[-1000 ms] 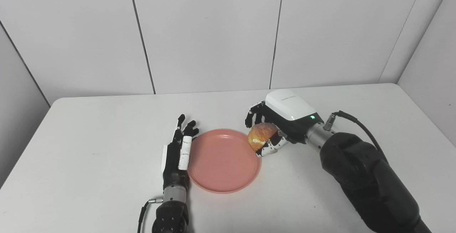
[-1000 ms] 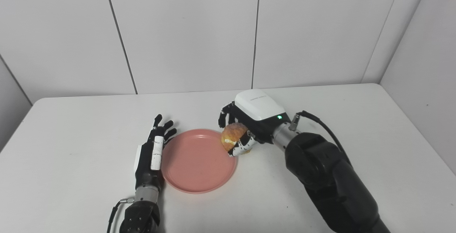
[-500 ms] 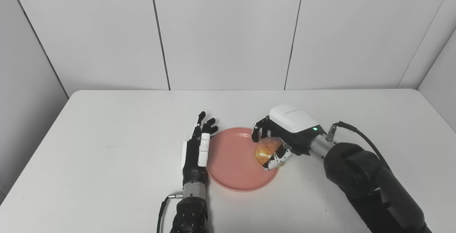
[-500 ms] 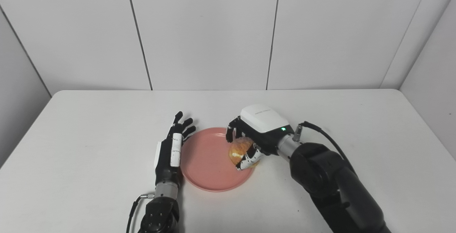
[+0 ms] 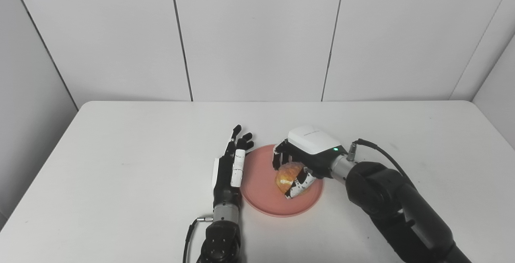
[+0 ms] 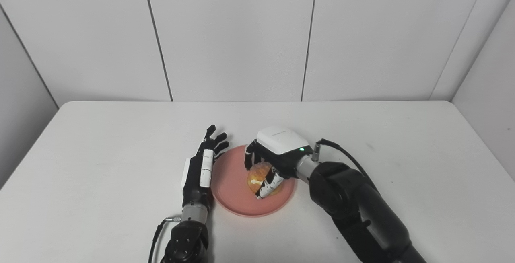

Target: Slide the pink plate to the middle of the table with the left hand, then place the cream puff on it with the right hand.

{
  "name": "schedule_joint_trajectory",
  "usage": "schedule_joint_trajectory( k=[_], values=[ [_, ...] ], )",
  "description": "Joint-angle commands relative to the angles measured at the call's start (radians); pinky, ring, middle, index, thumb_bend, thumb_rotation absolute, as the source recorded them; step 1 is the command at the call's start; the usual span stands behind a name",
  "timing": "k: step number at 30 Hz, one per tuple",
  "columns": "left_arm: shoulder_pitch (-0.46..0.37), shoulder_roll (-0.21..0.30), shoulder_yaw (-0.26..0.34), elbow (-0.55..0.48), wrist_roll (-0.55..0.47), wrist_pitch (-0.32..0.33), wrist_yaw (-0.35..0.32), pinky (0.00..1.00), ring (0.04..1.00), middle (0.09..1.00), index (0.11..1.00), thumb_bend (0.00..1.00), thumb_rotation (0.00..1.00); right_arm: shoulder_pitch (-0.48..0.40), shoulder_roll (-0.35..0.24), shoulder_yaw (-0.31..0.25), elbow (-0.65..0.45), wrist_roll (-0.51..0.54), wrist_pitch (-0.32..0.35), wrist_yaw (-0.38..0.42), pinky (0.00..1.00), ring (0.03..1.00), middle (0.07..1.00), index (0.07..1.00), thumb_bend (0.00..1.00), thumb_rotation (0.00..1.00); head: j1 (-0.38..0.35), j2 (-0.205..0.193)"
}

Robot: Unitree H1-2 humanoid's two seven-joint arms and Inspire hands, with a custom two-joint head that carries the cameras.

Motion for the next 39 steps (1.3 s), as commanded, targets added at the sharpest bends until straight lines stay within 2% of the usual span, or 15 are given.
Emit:
schedule_joint_trajectory(
  k=[1,10,14,17,22,24,25,27,28,30,31,32,33,35,39],
  values=[
    [0.027,-0.033,-0.002,0.044,-0.018,0.015,-0.009,0.78,0.828,0.838,0.903,0.98,1.00,-0.055,0.011,0.000,-0.006,-0.004,-0.041,-0.030,0.29,0.408,0.474,0.511,0.52,0.00,0.001,0.001],
    [0.025,-0.029,-0.002,0.043,-0.011,0.023,-0.001,0.80,0.834,0.845,0.915,1.00,1.00,-0.040,0.007,0.019,0.031,-0.016,-0.068,-0.059,0.24,0.383,0.455,0.516,0.52,0.00,0.003,0.003],
    [0.027,-0.030,-0.002,0.038,-0.014,0.028,-0.005,0.77,0.825,0.839,0.907,0.99,1.00,-0.032,-0.002,0.021,0.025,-0.017,-0.070,-0.062,0.24,0.379,0.459,0.521,0.52,0.00,-0.001,0.003],
    [0.025,-0.029,-0.001,0.041,-0.019,0.027,-0.009,0.80,0.831,0.844,0.911,0.97,1.00,-0.033,-0.005,0.021,0.024,-0.018,-0.071,-0.063,0.26,0.386,0.465,0.519,0.52,0.00,-0.002,0.003],
    [0.024,-0.023,-0.003,0.046,-0.013,0.023,-0.010,0.78,0.829,0.849,0.914,0.97,1.00,-0.038,-0.007,0.018,0.023,-0.016,-0.061,-0.058,0.32,0.428,0.510,0.490,0.52,0.00,-0.004,0.002],
    [0.023,-0.023,-0.004,0.046,-0.012,0.023,-0.009,0.78,0.830,0.852,0.918,0.97,1.00,-0.037,-0.006,0.012,0.017,-0.013,-0.053,-0.056,0.39,0.458,0.527,0.464,0.52,0.00,-0.005,0.001],
    [0.023,-0.022,-0.004,0.048,-0.012,0.022,-0.010,0.77,0.833,0.853,0.921,0.97,1.00,-0.035,-0.006,0.008,0.013,-0.011,-0.047,-0.054,0.43,0.520,0.536,0.456,0.52,0.00,-0.006,0.001],
    [0.022,-0.021,-0.005,0.052,-0.011,0.020,-0.010,0.78,0.838,0.853,0.920,0.98,1.00,-0.031,-0.007,0.003,0.000,-0.011,-0.037,-0.048,0.46,0.562,0.505,0.477,0.53,0.00,-0.006,0.000],
    [0.022,-0.020,-0.006,0.053,-0.010,0.018,-0.010,0.78,0.840,0.856,0.921,0.98,1.00,-0.029,-0.008,0.002,-0.007,-0.015,-0.031,-0.042,0.48,0.586,0.589,0.484,0.53,0.08,-0.006,0.000],
    [0.022,-0.019,-0.008,0.054,-0.005,0.017,-0.009,0.78,0.838,0.865,0.928,0.97,1.00,-0.025,-0.013,0.000,-0.021,-0.022,-0.023,-0.033,0.52,0.634,0.668,0.491,0.52,0.13,-0.006,0.000],
    [0.023,-0.019,-0.009,0.053,-0.004,0.017,-0.009,0.77,0.836,0.869,0.930,0.97,1.00,-0.023,-0.014,-0.001,-0.026,-0.024,-0.019,-0.028,0.56,0.670,0.706,0.569,0.78,0.17,-0.007,0.000],
    [0.023,-0.019,-0.009,0.053,-0.004,0.018,-0.009,0.77,0.837,0.872,0.932,0.97,1.00,-0.022,-0.015,-0.002,-0.030,-0.025,-0.018,-0.025,0.58,0.694,0.724,0.601,0.88,0.19,-0.007,0.000],
    [0.024,-0.020,-0.009,0.051,-0.005,0.021,-0.009,0.77,0.837,0.874,0.933,0.97,1.00,-0.022,-0.020,-0.001,-0.034,-0.029,-0.022,-0.021,0.60,0.706,0.734,0.618,0.93,0.20,-0.008,0.001],
    [0.026,-0.021,-0.009,0.050,-0.007,0.023,-0.010,0.78,0.840,0.878,0.929,0.98,1.00,-0.022,-0.029,0.000,-0.041,-0.036,-0.027,-0.012,0.78,0.814,0.811,0.676,0.99,0.28,-0.007,0.001],
    [0.026,-0.022,-0.008,0.049,-0.009,0.026,-0.009,0.79,0.842,0.878,0.928,0.99,1.00,-0.016,-0.036,-0.010,-0.051,-0.035,-0.042,-0.020,0.85,0.859,0.847,0.700,1.00,0.32,-0.007,0.002]
  ],
)
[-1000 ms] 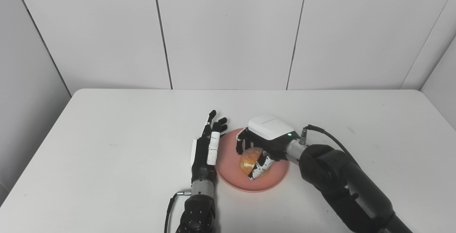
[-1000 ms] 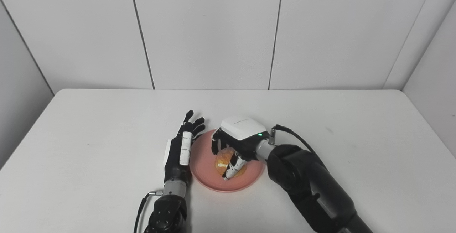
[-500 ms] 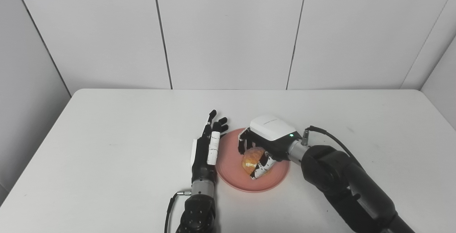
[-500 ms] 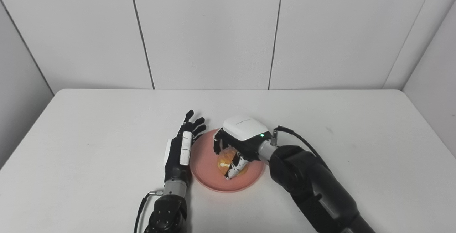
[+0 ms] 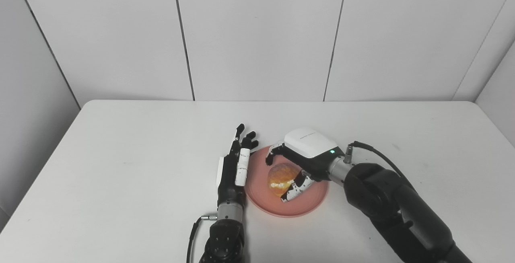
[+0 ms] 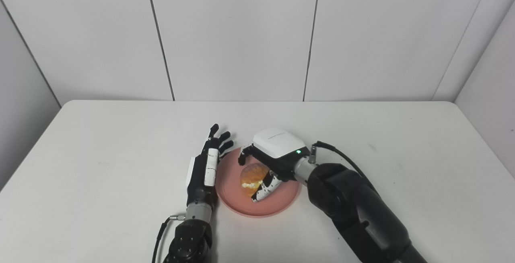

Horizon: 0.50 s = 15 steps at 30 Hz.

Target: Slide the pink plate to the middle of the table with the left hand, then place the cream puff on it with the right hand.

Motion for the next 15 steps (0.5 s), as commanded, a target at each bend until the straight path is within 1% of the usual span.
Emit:
schedule_joint_trajectory(
  k=[1,4,8,12,14,15],
  values=[
    [0.032,-0.021,-0.002,0.039,-0.009,0.028,-0.009,0.79,0.844,0.879,0.929,0.99,1.00,-0.021,-0.010,-0.024,-0.043,0.000,-0.015,-0.029,0.85,0.861,0.849,0.701,1.00,0.33,0.000,0.001],
    [0.034,-0.022,-0.002,0.037,-0.007,0.030,-0.006,0.77,0.842,0.880,0.927,0.98,1.00,-0.012,-0.012,-0.033,-0.054,0.002,-0.019,-0.035,0.84,0.865,0.849,0.703,1.00,0.37,0.001,0.002],
    [0.036,-0.023,-0.001,0.035,-0.006,0.034,-0.003,0.78,0.848,0.890,0.927,0.97,1.00,0.014,-0.017,-0.056,-0.081,0.005,-0.014,-0.049,0.82,0.863,0.839,0.698,1.00,0.37,0.005,0.002],
    [0.037,-0.023,-0.003,0.036,-0.006,0.030,-0.003,0.77,0.848,0.882,0.922,0.95,1.00,0.051,-0.019,-0.091,-0.122,0.015,-0.016,-0.079,0.81,0.842,0.824,0.701,1.00,0.36,0.007,0.002],
    [0.037,-0.023,-0.002,0.041,-0.009,0.023,-0.005,0.76,0.843,0.874,0.915,0.95,1.00,0.082,-0.014,-0.121,-0.156,0.029,-0.015,-0.106,0.79,0.834,0.819,0.701,1.00,0.36,0.003,0.002],
    [0.038,-0.023,-0.001,0.042,-0.011,0.023,-0.006,0.78,0.845,0.868,0.914,0.95,1.00,0.099,-0.010,-0.137,-0.173,0.039,-0.014,-0.121,0.77,0.830,0.814,0.706,1.00,0.36,0.002,0.002]
  ],
)
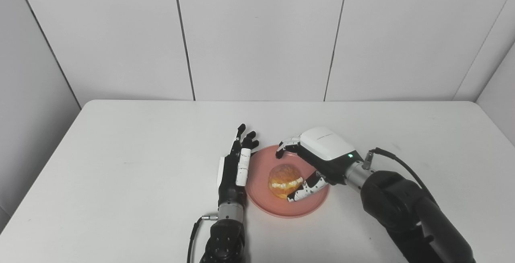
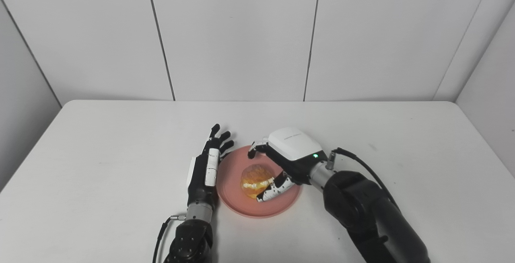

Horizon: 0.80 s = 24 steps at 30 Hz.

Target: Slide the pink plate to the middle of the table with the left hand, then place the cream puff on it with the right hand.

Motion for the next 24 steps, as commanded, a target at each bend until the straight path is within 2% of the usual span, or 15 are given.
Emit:
schedule_joint_trajectory(
  k=[1,4,6,8,10,11,13,14,15,17,19,21,24],
  values=[
    [0.038,-0.023,0.002,0.042,-0.014,0.023,-0.007,0.78,0.846,0.867,0.914,0.95,1.00,0.003,0.004,-0.047,-0.061,0.030,-0.017,-0.069,0.77,0.829,0.814,0.707,1.00,0.36,0.000,-0.001],
    [0.037,-0.024,0.004,0.043,-0.020,0.024,-0.011,0.81,0.849,0.861,0.917,0.97,1.00,0.040,0.035,-0.112,-0.045,0.117,-0.038,-0.145,0.71,0.791,0.792,0.718,0.96,0.44,0.001,-0.001],
    [0.037,-0.023,0.003,0.045,-0.017,0.023,-0.011,0.80,0.838,0.853,0.918,0.96,1.00,0.060,0.065,-0.158,-0.014,0.195,-0.061,-0.204,0.60,0.717,0.753,0.712,0.91,0.55,0.002,-0.001],
    [0.039,-0.023,0.001,0.042,-0.013,0.026,-0.009,0.79,0.834,0.851,0.919,0.96,1.00,0.078,0.101,-0.203,0.019,0.274,-0.079,-0.253,0.58,0.703,0.744,0.711,0.90,0.59,0.002,-0.001],
    [0.042,-0.023,0.000,0.036,-0.011,0.032,-0.007,0.79,0.826,0.856,0.920,0.96,1.00,0.092,0.130,-0.236,0.042,0.343,-0.080,-0.277,0.65,0.751,0.776,0.730,0.86,0.68,0.002,0.000],
    [0.043,-0.024,0.000,0.033,-0.010,0.036,-0.006,0.79,0.825,0.857,0.920,0.96,1.00,0.105,0.162,-0.270,0.059,0.404,-0.075,-0.297,0.67,0.763,0.782,0.733,0.85,0.70,0.003,0.000],
    [0.044,-0.024,0.000,0.028,-0.008,0.040,-0.002,0.78,0.816,0.855,0.917,0.96,1.00,0.124,0.220,-0.330,0.091,0.516,-0.066,-0.329,0.70,0.779,0.803,0.807,0.84,0.84,0.004,0.001],
    [0.045,-0.025,0.001,0.026,-0.007,0.041,0.000,0.78,0.814,0.852,0.915,0.96,1.00,0.130,0.244,-0.355,0.105,0.565,-0.064,-0.341,0.72,0.786,0.816,0.829,0.84,0.87,0.004,0.001],
    [0.046,-0.025,0.001,0.027,-0.004,0.031,0.005,0.79,0.821,0.854,0.913,0.96,1.00,0.138,0.274,-0.389,0.131,0.631,-0.066,-0.352,0.75,0.819,0.853,0.879,0.80,0.93,0.005,0.002],
    [0.049,-0.024,0.000,0.031,0.011,0.007,0.020,0.80,0.827,0.855,0.911,0.96,1.00,0.147,0.320,-0.439,0.172,0.725,-0.068,-0.370,0.78,0.841,0.872,0.900,0.79,0.96,0.005,0.003],
    [0.054,-0.027,-0.001,0.033,0.034,-0.017,0.048,0.85,0.858,0.870,0.913,0.94,1.00,0.152,0.355,-0.474,0.205,0.789,-0.063,-0.388,0.82,0.876,0.905,0.919,0.82,0.97,0.002,0.005],
    [0.059,-0.030,-0.003,0.034,0.065,-0.030,0.086,0.86,0.883,0.886,0.916,0.92,1.00,0.153,0.380,-0.494,0.233,0.838,-0.062,-0.400,0.86,0.917,0.939,0.947,0.85,0.99,0.000,0.007],
    [0.061,-0.030,-0.010,0.036,0.101,-0.037,0.126,0.97,0.947,0.946,0.940,0.95,1.00,0.155,0.399,-0.503,0.269,0.884,-0.073,-0.407,0.91,0.949,0.958,0.929,0.86,1.00,0.001,0.008]
  ],
)
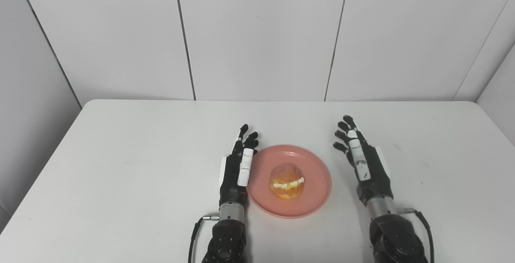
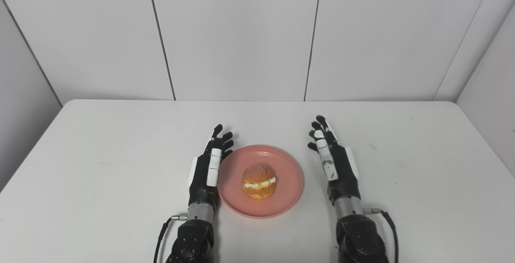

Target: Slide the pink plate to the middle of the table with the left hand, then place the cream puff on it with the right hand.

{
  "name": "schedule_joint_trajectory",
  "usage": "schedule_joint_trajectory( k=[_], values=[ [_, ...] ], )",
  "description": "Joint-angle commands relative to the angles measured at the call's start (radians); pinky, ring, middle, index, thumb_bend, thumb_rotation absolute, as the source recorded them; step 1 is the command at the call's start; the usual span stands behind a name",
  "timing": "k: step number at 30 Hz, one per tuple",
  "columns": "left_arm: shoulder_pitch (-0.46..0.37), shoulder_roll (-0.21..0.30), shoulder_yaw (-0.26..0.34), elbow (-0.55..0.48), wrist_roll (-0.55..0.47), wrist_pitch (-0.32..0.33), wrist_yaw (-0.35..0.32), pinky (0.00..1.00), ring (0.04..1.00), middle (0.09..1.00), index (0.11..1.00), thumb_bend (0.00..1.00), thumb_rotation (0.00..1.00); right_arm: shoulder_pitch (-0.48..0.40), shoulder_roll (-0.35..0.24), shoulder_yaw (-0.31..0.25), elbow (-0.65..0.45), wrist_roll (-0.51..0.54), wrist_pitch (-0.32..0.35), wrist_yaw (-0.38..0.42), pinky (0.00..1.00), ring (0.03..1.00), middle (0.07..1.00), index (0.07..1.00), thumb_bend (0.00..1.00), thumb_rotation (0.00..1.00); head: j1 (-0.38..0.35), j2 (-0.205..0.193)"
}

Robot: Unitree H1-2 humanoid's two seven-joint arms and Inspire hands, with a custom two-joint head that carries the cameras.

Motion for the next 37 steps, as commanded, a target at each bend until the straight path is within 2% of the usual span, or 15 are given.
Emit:
schedule_joint_trajectory(
  k=[1,5,9,18,23,26,33,37],
  values=[
    [0.053,-0.028,0.003,0.032,0.026,-0.013,0.042,0.98,0.958,0.958,0.945,0.96,1.00,-0.031,0.004,0.001,-0.008,0.032,-0.038,-0.005,0.92,0.952,0.963,0.927,0.86,1.00,0.002,0.000],
    [0.051,-0.024,-0.005,0.035,0.033,-0.012,0.058,1.00,0.980,0.984,0.962,0.95,1.00,-0.023,-0.004,0.023,0.025,0.033,-0.067,-0.002,0.98,0.991,0.995,0.949,0.85,1.00,0.005,0.003],
    [0.052,-0.020,-0.008,0.034,0.026,-0.010,0.058,1.00,0.999,1.000,0.974,0.95,1.00,-0.014,-0.013,0.044,0.045,0.013,-0.097,-0.012,1.00,1.000,1.000,0.969,0.84,1.00,0.001,0.004],
    [0.057,-0.014,-0.014,0.022,0.027,0.004,0.055,1.00,1.000,1.000,0.983,0.90,1.00,0.023,-0.026,0.077,0.008,-0.012,-0.040,-0.032,1.00,1.000,1.000,0.972,0.84,1.00,0.000,0.005],
    [0.058,-0.011,-0.015,0.013,0.027,0.023,0.050,1.00,1.000,1.000,0.992,0.91,1.00,0.032,-0.031,0.090,0.003,-0.025,-0.059,-0.039,1.00,1.000,1.000,0.972,0.81,1.00,0.000,0.007],
    [0.059,-0.009,-0.014,0.012,0.025,0.028,0.047,1.00,1.000,1.000,0.998,0.91,1.00,0.038,-0.035,0.096,-0.002,-0.030,-0.055,-0.038,1.00,1.000,1.000,0.980,0.82,1.00,0.000,0.007],
    [0.059,-0.006,-0.011,0.006,0.022,0.047,0.034,1.00,1.000,1.000,1.000,0.92,1.00,0.048,-0.017,0.081,0.010,-0.008,-0.056,-0.061,1.00,1.000,1.000,0.972,0.84,1.00,-0.001,0.006],
    [0.059,-0.004,-0.013,0.008,0.025,0.037,0.032,1.00,1.000,1.000,1.000,0.92,1.00,0.049,-0.011,0.075,0.012,-0.008,-0.047,-0.082,1.00,1.000,1.000,0.972,0.85,1.00,0.000,0.006]
  ],
)
